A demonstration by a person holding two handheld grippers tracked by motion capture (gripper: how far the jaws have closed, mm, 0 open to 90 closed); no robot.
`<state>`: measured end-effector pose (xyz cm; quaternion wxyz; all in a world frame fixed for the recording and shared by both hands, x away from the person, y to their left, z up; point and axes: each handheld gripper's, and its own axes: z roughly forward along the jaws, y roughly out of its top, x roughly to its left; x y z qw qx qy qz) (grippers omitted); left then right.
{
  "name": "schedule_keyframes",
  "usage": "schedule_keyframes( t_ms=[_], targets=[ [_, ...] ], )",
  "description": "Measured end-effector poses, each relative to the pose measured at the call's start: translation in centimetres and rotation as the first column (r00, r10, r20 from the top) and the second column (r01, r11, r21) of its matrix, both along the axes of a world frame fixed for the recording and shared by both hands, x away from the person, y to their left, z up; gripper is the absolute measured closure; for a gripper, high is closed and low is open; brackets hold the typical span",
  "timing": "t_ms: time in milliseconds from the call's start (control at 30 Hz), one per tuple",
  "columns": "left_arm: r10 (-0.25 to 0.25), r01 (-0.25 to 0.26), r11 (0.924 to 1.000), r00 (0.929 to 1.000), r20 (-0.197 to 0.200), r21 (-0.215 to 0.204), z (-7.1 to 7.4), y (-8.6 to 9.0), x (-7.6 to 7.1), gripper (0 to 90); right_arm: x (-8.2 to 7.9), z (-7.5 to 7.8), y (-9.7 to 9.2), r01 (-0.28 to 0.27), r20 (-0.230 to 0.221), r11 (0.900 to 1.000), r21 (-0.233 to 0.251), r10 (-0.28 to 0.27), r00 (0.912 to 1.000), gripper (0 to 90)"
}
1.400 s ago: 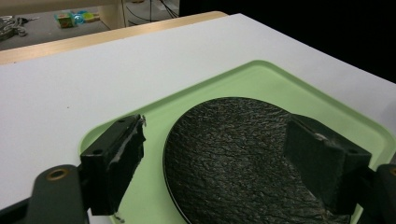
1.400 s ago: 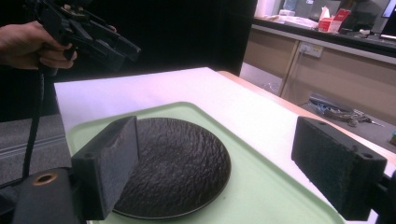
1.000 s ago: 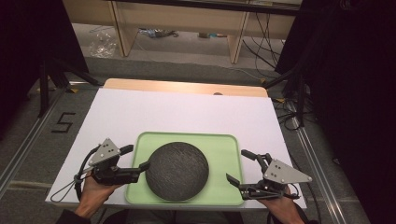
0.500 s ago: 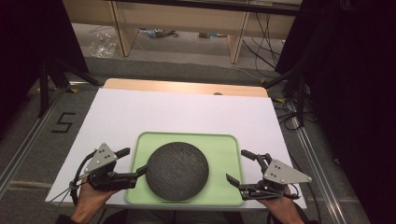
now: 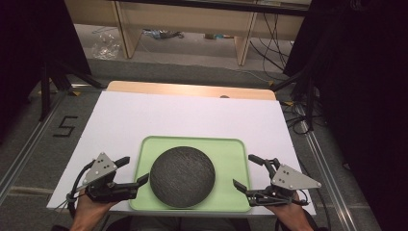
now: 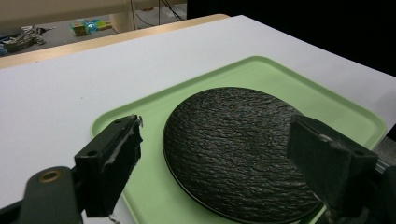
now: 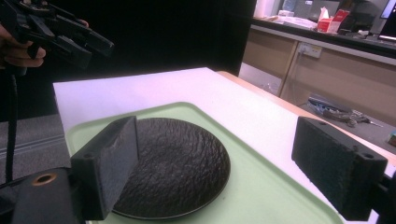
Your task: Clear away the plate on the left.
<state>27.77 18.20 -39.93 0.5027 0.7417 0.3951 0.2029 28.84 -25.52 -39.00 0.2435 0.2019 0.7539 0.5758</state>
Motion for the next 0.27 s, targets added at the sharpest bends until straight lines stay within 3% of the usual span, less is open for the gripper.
schedule_keyframes(
  t_ms=[67, 100, 267],
  targets=[
    [-0.011, 0.011, 0.9998, 0.9999, 0.009, 0.014, -0.04, 0.0, 0.09, 17.2, -0.03, 0.01, 0.01, -0.001, -0.005, 1.0, 0.005, 0.001, 1.0, 15.9],
    [0.0, 0.0, 1.0, 1.0, -0.003, 0.0, -0.1, -0.09, 0.05, 17.1, -0.03, 0.01, 0.01, -0.001, -0.008, 1.0, 0.005, 0.001, 1.0, 15.9],
    [0.002, -0.002, 1.0, 1.0, -0.009, 0.007, -0.22, 0.01, 0.24, 17.2, -0.02, 0.0, 0.01, 0.0, -0.009, 1.0, 0.004, 0.0, 1.0, 15.9]
  ],
)
